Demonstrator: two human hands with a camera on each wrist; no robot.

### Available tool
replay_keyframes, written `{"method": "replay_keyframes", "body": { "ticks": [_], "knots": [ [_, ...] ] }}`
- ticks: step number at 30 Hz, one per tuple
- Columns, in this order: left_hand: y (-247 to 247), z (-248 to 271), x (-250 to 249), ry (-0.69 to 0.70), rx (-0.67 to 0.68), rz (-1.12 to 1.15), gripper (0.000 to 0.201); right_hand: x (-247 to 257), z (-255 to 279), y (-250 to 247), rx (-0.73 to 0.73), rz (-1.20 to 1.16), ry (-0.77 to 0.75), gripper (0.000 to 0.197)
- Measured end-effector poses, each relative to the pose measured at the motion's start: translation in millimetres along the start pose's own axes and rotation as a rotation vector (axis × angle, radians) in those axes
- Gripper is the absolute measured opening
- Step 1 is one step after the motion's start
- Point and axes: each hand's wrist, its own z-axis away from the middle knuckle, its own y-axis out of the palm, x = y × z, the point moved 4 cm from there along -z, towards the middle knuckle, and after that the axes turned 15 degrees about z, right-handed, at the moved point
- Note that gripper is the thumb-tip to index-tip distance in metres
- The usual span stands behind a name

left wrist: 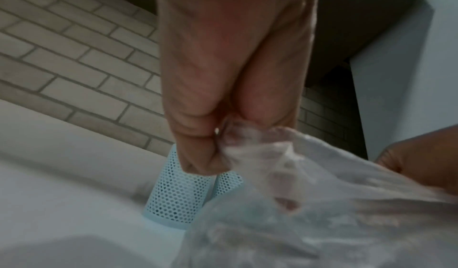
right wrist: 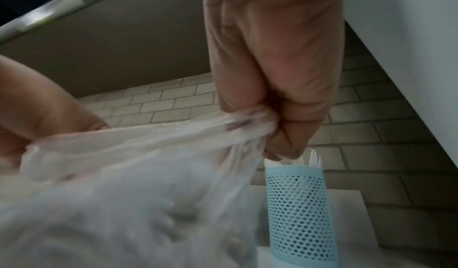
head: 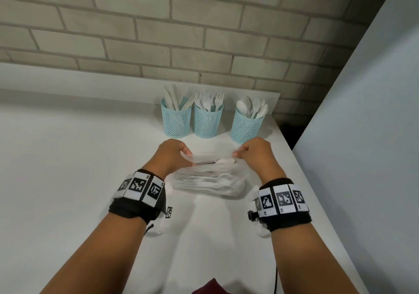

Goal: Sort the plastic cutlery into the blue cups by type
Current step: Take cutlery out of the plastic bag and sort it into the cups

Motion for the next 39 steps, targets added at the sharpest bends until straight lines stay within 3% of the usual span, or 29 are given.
{"method": "replay_keyframes", "body": {
  "ticks": [2,4,7,9,13,16,18,19,20,21,23,24,26,29,32,35,39],
  "knots": [
    [-4,0,0,0.003,-0.052,-0.057,0.016,-2,0,-4,-0.111,-0.010,0.008,0.042],
    [-11,0,0,-0.021,-0.096,-0.002,0.020,-5,1,-6,-0.114,-0.281,0.042,0.030],
    [-12,-4,9,-0.157,-0.030,0.368,0.023,-10,-4,4,0.096,-1.021,0.212,0.011],
    [-10,-4,16,-0.304,0.008,0.623,0.017,-17,-11,16,0.214,-1.284,0.279,0.019],
    [4,1,30,-0.538,-0.045,1.280,0.014,-21,4,24,0.278,-1.236,0.190,0.035],
    [16,2,40,-0.635,-0.128,1.852,0.025,-23,2,34,0.248,-1.105,0.284,0.012],
    [18,-3,44,-0.663,-0.175,1.927,0.029,-27,7,38,0.185,-0.863,0.235,0.031],
    [18,-7,47,-0.667,-0.193,1.879,0.028,-25,6,39,0.154,-0.878,0.167,0.032],
    [18,-10,48,-0.658,-0.193,1.805,0.027,-26,0,38,0.113,-0.869,0.217,0.021],
    [17,-14,51,-0.644,-0.194,1.725,0.024,-28,-10,44,0.180,-1.054,0.322,0.012],
    [14,-15,49,-0.613,-0.140,1.644,0.020,-30,-21,44,0.152,-1.103,0.435,0.023],
    [11,-13,44,-0.570,-0.092,1.575,0.016,-31,-26,40,0.124,-0.990,0.393,0.019],
    [3,-13,40,-0.456,-0.053,1.188,0.015,-32,-30,32,0.017,-0.714,0.333,0.013],
    [-10,-8,32,-0.310,-0.170,0.517,0.029,-31,-26,6,-0.215,-0.252,0.260,0.021],
    [-8,-2,14,-0.199,-0.146,0.080,0.024,-11,-22,2,-0.149,-0.047,0.071,0.038],
    [10,-1,5,-0.137,-0.023,-0.138,0.029,6,-12,18,-0.076,0.034,0.043,0.033],
    [7,-4,12,-0.167,-0.091,-0.038,0.011,9,-9,21,-0.212,-0.012,0.049,0.017]
  ]
}}
